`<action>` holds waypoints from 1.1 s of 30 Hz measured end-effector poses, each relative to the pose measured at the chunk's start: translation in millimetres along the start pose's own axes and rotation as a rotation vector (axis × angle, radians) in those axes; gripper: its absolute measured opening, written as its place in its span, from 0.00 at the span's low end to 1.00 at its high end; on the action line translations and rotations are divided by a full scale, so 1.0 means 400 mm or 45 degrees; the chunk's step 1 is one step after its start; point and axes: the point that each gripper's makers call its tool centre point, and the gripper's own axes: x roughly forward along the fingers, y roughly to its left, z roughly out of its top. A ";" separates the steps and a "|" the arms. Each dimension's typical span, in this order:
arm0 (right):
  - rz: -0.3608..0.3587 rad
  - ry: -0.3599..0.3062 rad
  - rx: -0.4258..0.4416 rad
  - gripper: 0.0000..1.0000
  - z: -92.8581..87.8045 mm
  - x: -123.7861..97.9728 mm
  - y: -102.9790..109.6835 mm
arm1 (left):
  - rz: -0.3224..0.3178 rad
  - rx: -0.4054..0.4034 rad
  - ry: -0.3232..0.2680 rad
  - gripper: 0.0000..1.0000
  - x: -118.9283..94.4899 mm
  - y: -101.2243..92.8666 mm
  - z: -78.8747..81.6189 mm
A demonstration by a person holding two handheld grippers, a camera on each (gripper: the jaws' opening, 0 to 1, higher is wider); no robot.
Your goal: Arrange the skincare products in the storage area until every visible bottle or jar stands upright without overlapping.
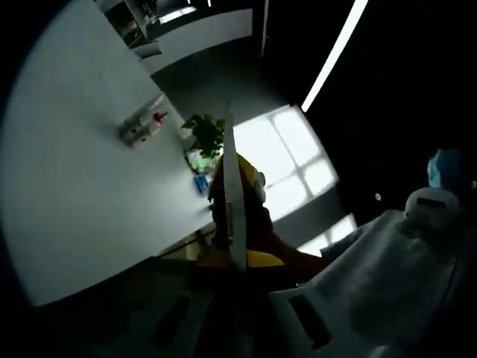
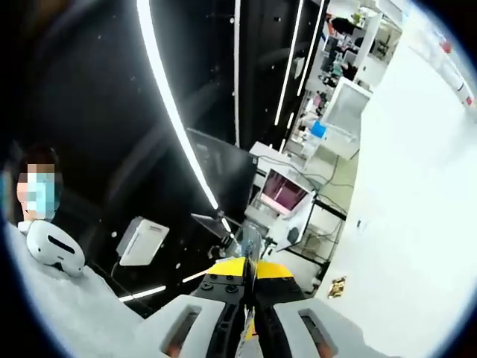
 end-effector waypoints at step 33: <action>-0.955 0.435 -1.245 0.59 -0.054 -0.185 -0.213 | 0.121 0.078 -0.107 0.00 0.010 0.065 0.232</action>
